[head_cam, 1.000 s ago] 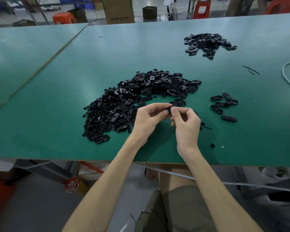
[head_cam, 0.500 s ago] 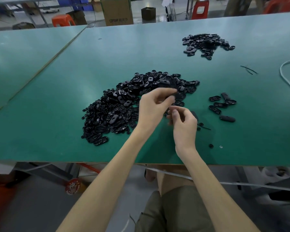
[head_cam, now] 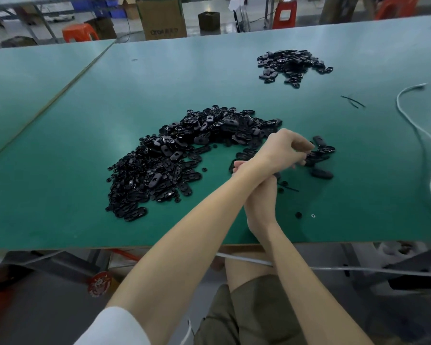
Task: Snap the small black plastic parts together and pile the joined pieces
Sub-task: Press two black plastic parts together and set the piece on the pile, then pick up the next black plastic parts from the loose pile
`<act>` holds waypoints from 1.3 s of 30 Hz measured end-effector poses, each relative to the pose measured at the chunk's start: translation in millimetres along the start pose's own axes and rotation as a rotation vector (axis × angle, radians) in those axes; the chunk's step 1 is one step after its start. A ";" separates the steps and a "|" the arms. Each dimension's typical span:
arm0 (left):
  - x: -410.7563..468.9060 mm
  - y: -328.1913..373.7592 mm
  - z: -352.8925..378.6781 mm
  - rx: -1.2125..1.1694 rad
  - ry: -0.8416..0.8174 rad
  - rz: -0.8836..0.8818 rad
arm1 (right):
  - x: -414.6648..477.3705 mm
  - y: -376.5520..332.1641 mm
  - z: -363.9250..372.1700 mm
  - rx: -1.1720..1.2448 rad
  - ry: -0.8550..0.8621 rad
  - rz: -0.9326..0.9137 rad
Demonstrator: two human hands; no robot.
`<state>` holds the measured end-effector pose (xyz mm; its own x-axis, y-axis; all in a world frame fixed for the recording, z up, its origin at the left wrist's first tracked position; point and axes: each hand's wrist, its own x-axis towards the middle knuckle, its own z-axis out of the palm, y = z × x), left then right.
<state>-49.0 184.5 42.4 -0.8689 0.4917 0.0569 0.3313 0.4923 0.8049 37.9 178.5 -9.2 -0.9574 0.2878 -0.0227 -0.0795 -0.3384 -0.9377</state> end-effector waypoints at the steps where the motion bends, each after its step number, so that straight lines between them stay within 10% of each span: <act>1: -0.3 -2.4 -0.3 -0.015 0.003 -0.011 | 0.1 0.7 -0.1 -0.053 0.005 -0.019; 16: -76.4 -67.4 -76.6 0.093 0.465 -0.128 | 7.3 10.8 2.6 -0.424 -0.026 -0.134; 31: -99.4 -74.7 -55.2 0.540 0.129 0.008 | 8.0 6.8 1.9 -0.208 0.137 -0.109; 39: -97.1 -72.5 -56.5 0.584 0.286 -0.052 | 7.7 6.8 1.4 -0.208 0.138 -0.111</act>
<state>-9.5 60.5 11.9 -0.9259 0.2862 0.2464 0.3618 0.8593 0.3615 29.6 177.1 -15.2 -0.8981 0.4369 0.0509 -0.1099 -0.1107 -0.9878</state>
